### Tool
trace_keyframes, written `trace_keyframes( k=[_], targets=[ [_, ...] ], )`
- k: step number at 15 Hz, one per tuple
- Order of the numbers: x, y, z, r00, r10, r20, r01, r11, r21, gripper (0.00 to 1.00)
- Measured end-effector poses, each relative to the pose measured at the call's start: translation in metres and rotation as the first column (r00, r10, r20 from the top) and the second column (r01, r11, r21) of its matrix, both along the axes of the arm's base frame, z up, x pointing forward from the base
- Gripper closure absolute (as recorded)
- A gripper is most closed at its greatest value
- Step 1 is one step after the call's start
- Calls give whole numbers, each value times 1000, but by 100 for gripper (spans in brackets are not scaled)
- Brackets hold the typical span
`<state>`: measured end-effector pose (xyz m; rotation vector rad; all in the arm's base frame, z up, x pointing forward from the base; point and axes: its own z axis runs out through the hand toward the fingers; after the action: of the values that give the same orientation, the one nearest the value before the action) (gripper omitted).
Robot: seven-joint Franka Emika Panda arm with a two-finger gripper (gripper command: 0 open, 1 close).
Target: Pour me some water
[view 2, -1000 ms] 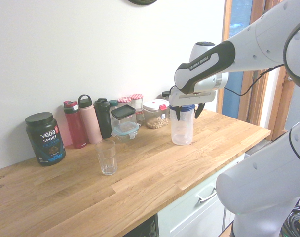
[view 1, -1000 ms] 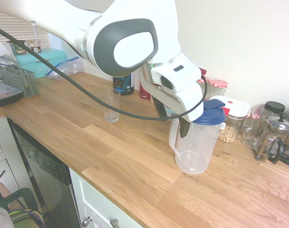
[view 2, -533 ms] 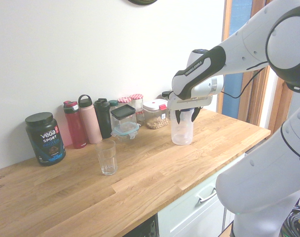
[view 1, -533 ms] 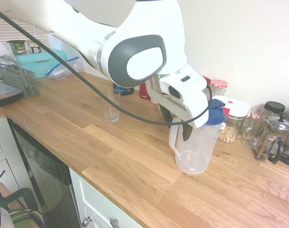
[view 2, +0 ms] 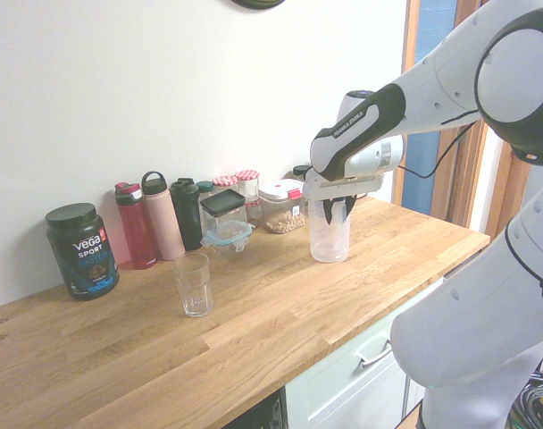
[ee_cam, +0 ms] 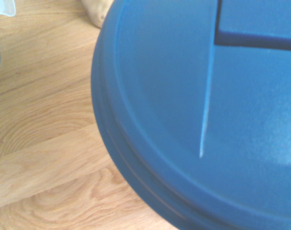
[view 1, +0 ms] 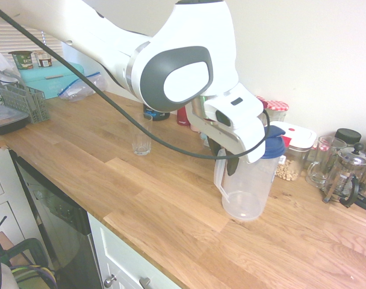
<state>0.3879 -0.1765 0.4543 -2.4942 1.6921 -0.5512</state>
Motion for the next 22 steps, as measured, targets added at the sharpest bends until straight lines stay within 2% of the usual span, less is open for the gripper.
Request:
trace_keyframes(
  k=[2,7,10,11,13,15,17,19,22],
  targets=[
    [0,0,0,1000,0,-3,0,1000,1,100],
    [-3,2,8,994,54,-92,-52,998,23,100],
    [-12,9,38,992,98,-85,-98,995,11,100],
    [-18,15,50,988,130,-87,-131,991,3,100],
    [-30,39,76,964,241,-109,-244,970,-14,100],
    [-35,74,101,927,356,-116,-362,932,-33,100],
    [-32,109,119,874,465,-141,-476,877,-60,100],
    [-30,142,129,806,564,-180,-583,810,-72,100],
    [-26,182,132,682,690,-244,-721,690,-67,100]
  ],
)
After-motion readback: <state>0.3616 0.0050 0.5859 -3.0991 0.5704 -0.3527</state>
